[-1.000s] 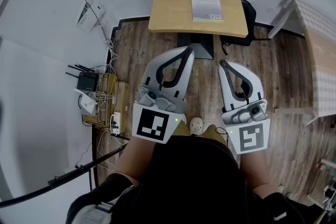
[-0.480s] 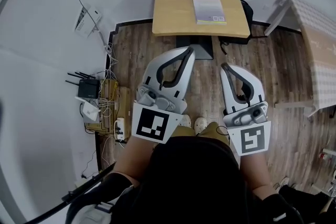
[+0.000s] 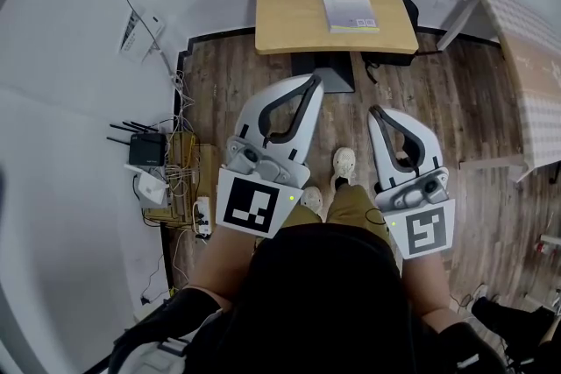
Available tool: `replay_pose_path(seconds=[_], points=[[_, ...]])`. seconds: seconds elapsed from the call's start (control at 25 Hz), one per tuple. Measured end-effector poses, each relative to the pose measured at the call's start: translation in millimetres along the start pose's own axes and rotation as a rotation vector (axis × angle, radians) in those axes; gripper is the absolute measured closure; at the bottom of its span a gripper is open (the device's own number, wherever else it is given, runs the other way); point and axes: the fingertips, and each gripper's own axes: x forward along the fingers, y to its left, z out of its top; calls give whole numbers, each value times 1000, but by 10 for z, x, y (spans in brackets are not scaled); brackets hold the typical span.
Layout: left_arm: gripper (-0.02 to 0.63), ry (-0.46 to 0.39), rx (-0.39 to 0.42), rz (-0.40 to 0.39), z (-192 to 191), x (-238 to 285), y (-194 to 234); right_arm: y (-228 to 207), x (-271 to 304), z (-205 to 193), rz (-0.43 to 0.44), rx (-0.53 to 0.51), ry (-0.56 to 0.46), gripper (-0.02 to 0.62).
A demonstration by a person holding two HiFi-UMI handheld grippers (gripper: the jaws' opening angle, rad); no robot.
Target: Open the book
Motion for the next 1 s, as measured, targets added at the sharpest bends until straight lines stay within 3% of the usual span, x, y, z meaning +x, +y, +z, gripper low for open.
replay_pose_path(seconds=[1.0], points=[[601, 4, 12, -3, -171, 271, 180, -207, 298, -247, 0, 24, -4, 565]])
